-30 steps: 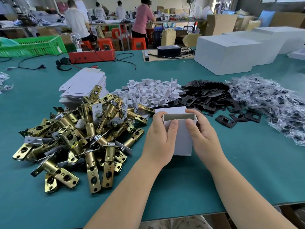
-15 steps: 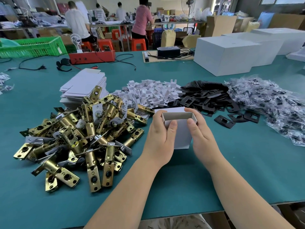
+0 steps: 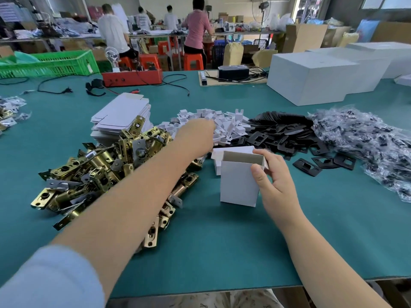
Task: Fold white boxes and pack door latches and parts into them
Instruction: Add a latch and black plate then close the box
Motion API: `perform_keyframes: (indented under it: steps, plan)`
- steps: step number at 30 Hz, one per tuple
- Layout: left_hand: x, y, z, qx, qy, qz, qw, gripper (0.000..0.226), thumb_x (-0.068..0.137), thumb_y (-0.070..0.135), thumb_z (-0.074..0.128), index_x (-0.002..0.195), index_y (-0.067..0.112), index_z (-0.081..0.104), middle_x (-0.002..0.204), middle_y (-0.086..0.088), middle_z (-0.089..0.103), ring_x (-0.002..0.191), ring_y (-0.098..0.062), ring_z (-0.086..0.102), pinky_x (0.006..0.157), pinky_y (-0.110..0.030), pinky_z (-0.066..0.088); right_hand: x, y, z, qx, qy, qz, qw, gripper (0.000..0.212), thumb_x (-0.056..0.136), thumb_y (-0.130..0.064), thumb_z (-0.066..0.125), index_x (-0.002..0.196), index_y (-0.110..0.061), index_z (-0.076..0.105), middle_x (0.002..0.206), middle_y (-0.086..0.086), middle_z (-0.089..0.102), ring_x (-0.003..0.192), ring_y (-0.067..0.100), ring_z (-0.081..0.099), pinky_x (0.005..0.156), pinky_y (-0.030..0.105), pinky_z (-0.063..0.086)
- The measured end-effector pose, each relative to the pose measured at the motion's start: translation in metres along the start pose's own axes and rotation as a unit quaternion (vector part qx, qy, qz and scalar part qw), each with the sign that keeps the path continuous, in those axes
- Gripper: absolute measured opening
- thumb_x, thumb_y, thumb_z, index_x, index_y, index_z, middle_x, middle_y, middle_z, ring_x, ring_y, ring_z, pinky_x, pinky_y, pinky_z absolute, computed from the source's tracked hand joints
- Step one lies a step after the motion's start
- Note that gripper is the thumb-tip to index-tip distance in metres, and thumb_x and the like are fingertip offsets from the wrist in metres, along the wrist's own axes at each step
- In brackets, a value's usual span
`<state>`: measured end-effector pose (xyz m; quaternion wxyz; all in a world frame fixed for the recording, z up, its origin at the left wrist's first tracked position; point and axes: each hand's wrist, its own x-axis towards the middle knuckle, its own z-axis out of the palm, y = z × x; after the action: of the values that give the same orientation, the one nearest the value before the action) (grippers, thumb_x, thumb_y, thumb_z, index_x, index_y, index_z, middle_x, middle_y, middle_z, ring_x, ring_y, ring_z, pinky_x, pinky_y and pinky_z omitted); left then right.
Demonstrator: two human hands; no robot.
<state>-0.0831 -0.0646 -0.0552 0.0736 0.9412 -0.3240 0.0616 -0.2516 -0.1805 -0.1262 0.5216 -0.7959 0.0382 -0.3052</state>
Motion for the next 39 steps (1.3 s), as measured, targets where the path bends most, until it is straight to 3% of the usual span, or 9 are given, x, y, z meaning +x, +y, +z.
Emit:
perform_keyframes:
  steps: [4, 7, 12, 18, 22, 26, 30, 34, 39]
  plan:
    - [0.024, -0.005, 0.006, 0.173, -0.167, 0.026, 0.97, 0.012, 0.09, 0.001, 0.047, 0.09, 0.007, 0.057, 0.094, -0.006, 0.061, 0.086, -0.024, 0.055, 0.077, -0.037, 0.042, -0.002, 0.0, -0.001, 0.004, 0.014, -0.003, 1.0, 0.028, 0.085, -0.05, 0.052, 0.112, -0.049, 0.049, 0.106, -0.014, 0.051, 0.093, 0.006, 0.054, 0.083, 0.01, 0.041]
    - [0.033, -0.003, 0.012, 0.187, -0.195, 0.029, 0.962, 0.023, 0.084, 0.004, 0.057, 0.065, 0.013, 0.047, 0.07, -0.002, 0.049, 0.066, -0.019, 0.049, 0.072, -0.037, 0.044, -0.002, 0.001, -0.002, 0.006, 0.02, -0.001, 1.0, 0.028, 0.085, -0.043, 0.053, 0.114, -0.046, 0.05, 0.102, -0.01, 0.052, 0.091, 0.009, 0.054, 0.081, 0.009, 0.04]
    - [0.04, -0.005, 0.006, 0.194, -0.188, 0.06, 0.961, 0.027, 0.084, 0.02, 0.059, 0.061, 0.019, 0.046, 0.063, 0.002, 0.048, 0.058, -0.014, 0.045, 0.058, -0.027, 0.042, -0.001, 0.0, 0.0, 0.008, 0.02, 0.006, 1.0, 0.033, 0.082, -0.054, 0.051, 0.114, -0.047, 0.05, 0.103, -0.012, 0.054, 0.091, 0.006, 0.055, 0.08, 0.009, 0.04]
    - [0.028, -0.002, 0.009, 0.225, -0.192, 0.056, 0.953, 0.015, 0.082, -0.005, 0.056, 0.081, 0.01, 0.05, 0.074, -0.002, 0.045, 0.06, -0.016, 0.047, 0.066, -0.033, 0.051, -0.001, 0.001, 0.0, 0.004, 0.033, 0.004, 0.999, 0.032, 0.083, -0.051, 0.054, 0.114, -0.046, 0.052, 0.099, -0.013, 0.052, 0.079, 0.003, 0.051, 0.077, 0.009, 0.039]
    - [0.022, -0.006, -0.009, 0.156, -0.127, 0.018, 0.979, 0.014, 0.092, -0.004, 0.042, 0.086, 0.008, 0.047, 0.089, -0.007, 0.043, 0.061, -0.013, 0.038, 0.076, -0.037, 0.053, -0.002, 0.002, 0.0, 0.021, 0.04, 0.017, 0.999, 0.035, 0.083, -0.046, 0.056, 0.118, -0.045, 0.051, 0.108, -0.015, 0.056, 0.087, 0.01, 0.058, 0.081, 0.017, 0.045]
    - [0.006, -0.005, -0.043, -0.067, -0.024, -0.063, 0.995, 0.005, 0.1, 0.009, 0.039, 0.098, 0.008, 0.043, 0.104, -0.014, 0.043, 0.064, -0.018, 0.039, 0.053, -0.03, 0.031, -0.003, 0.0, -0.001, 0.043, 0.066, 0.016, 0.997, 0.035, 0.084, -0.046, 0.063, 0.116, -0.052, 0.049, 0.116, -0.016, 0.058, 0.083, -0.005, 0.058, 0.076, 0.009, 0.045]
    - [-0.03, 0.017, -0.056, -0.308, 0.115, -0.076, 0.942, 0.017, 0.097, 0.019, 0.051, 0.112, 0.012, 0.051, 0.105, -0.006, 0.056, 0.087, -0.022, 0.053, 0.069, -0.031, 0.043, -0.004, 0.001, -0.001, 0.029, 0.065, 0.017, 0.997, 0.033, 0.084, -0.041, 0.065, 0.114, -0.048, 0.053, 0.116, -0.01, 0.063, 0.087, 0.003, 0.061, 0.075, 0.011, 0.048]
    - [-0.068, 0.05, -0.056, -0.421, 0.207, -0.05, 0.882, 0.02, 0.094, 0.025, 0.058, 0.113, 0.022, 0.051, 0.105, 0.005, 0.056, 0.083, -0.002, 0.053, 0.065, -0.007, 0.039, -0.005, -0.002, -0.001, 0.015, 0.078, 0.012, 0.997, 0.038, 0.077, -0.049, 0.061, 0.112, -0.052, 0.049, 0.111, -0.015, 0.063, 0.089, 0.003, 0.061, 0.078, 0.013, 0.049]
    - [-0.088, 0.079, -0.034, -0.413, 0.22, -0.041, 0.883, 0.023, 0.094, 0.025, 0.06, 0.114, 0.018, 0.048, 0.111, -0.001, 0.052, 0.092, -0.017, 0.058, 0.081, -0.027, 0.048, -0.008, -0.003, 0.002, -0.027, 0.097, -0.014, 0.995, 0.048, 0.078, -0.05, 0.058, 0.124, -0.036, 0.053, 0.106, -0.031, 0.055, 0.09, 0.003, 0.06, 0.078, 0.013, 0.047]
